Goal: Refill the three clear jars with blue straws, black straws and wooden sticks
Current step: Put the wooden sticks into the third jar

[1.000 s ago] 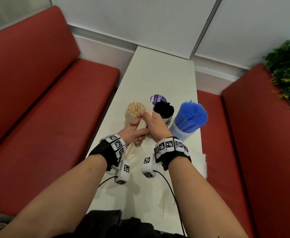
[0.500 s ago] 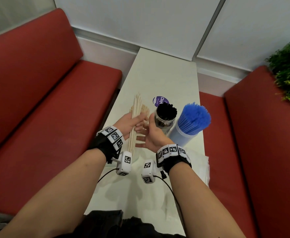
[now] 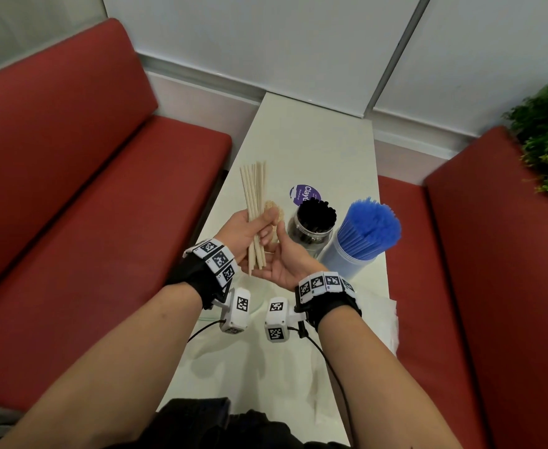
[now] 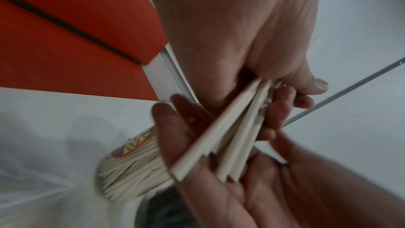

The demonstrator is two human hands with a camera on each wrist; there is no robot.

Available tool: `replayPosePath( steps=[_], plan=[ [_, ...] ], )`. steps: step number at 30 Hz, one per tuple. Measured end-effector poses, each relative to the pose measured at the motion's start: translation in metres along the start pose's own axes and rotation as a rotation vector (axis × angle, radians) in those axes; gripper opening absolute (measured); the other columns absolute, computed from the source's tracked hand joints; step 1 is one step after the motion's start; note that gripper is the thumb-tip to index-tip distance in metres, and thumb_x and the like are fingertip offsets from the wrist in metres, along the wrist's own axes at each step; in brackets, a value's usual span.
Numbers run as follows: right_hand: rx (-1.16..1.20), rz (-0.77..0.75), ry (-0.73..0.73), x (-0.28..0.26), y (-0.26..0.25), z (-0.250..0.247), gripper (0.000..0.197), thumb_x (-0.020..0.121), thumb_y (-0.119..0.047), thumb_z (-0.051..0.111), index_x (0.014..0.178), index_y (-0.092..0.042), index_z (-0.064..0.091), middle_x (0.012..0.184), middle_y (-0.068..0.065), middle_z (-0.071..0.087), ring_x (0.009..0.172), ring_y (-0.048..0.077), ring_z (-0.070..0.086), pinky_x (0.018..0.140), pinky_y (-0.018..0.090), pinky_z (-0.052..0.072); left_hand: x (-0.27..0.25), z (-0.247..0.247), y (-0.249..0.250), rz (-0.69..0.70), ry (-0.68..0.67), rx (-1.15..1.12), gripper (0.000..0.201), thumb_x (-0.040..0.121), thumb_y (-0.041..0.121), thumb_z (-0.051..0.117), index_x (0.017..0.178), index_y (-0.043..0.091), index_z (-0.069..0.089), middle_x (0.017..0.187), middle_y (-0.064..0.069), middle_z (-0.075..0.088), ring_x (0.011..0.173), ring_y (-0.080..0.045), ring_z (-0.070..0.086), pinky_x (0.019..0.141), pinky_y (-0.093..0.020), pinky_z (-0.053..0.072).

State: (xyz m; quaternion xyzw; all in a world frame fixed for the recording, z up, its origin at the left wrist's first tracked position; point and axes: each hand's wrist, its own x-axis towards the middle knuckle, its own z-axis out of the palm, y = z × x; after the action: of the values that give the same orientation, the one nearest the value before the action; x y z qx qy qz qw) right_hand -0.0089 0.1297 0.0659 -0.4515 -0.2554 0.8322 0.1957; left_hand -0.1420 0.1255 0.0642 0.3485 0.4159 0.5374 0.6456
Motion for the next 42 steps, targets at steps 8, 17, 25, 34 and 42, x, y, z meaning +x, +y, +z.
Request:
replayPosePath(
  steps=[8,17,25,34,42],
  plan=[
    [-0.217,-0.301,-0.102,-0.005,-0.029,-0.001,0.05,0.092,-0.055,0.051,0.11,-0.012,0.066,0.118,0.029,0.066,0.074,0.024,0.066,0.071,0.035,0.06,-0.008,0.001,-0.01,-0.383,-0.231,0.167,0.062,0.086,0.076,0.041,0.067,0.019,0.053,0.047,0.006,0.029,0.032,-0.007,0.026,0.035,-0.015,0.029],
    [-0.083,-0.569,0.064,-0.003,-0.038,0.004,0.035,0.1,-0.032,0.062,0.071,-0.012,0.055,0.055,0.006,0.056,0.063,0.026,0.07,0.074,0.041,0.058,-0.02,-0.008,-0.03,-0.552,-0.218,0.126,0.085,0.07,0.087,0.027,0.087,0.011,0.061,0.051,0.004,0.035,0.037,-0.009,0.032,0.04,-0.019,0.035],
    [-0.267,-0.672,-0.006,-0.001,-0.038,0.013,0.033,0.088,-0.03,0.076,0.063,-0.022,0.057,0.057,0.003,0.054,0.062,0.023,0.064,0.068,0.036,0.056,-0.018,-0.022,-0.044,-0.5,0.147,-0.513,0.042,0.103,0.035,0.052,0.098,-0.004,0.067,0.073,-0.014,0.065,0.062,-0.021,0.069,0.061,-0.037,0.063],
    [-0.936,-0.467,0.048,-0.025,-0.065,0.013,0.01,0.09,-0.019,0.075,0.09,-0.009,0.073,0.079,0.003,0.075,0.072,0.013,0.071,0.064,0.028,0.06,-0.019,-0.026,-0.046,-0.454,0.215,-0.451,0.024,0.105,0.019,0.049,0.109,-0.002,0.061,0.076,-0.011,0.058,0.061,-0.014,0.062,0.059,-0.029,0.062],
    [-0.418,-0.795,0.412,-0.021,-0.093,0.014,0.003,0.086,-0.009,0.076,0.087,-0.006,0.074,0.078,0.007,0.072,0.073,0.026,0.074,0.06,0.025,0.061,-0.018,-0.046,-0.055,-0.462,0.333,-0.378,0.044,0.105,0.033,0.05,0.099,-0.007,0.066,0.093,-0.022,0.07,0.09,-0.032,0.068,0.077,-0.044,0.061]
  ],
)
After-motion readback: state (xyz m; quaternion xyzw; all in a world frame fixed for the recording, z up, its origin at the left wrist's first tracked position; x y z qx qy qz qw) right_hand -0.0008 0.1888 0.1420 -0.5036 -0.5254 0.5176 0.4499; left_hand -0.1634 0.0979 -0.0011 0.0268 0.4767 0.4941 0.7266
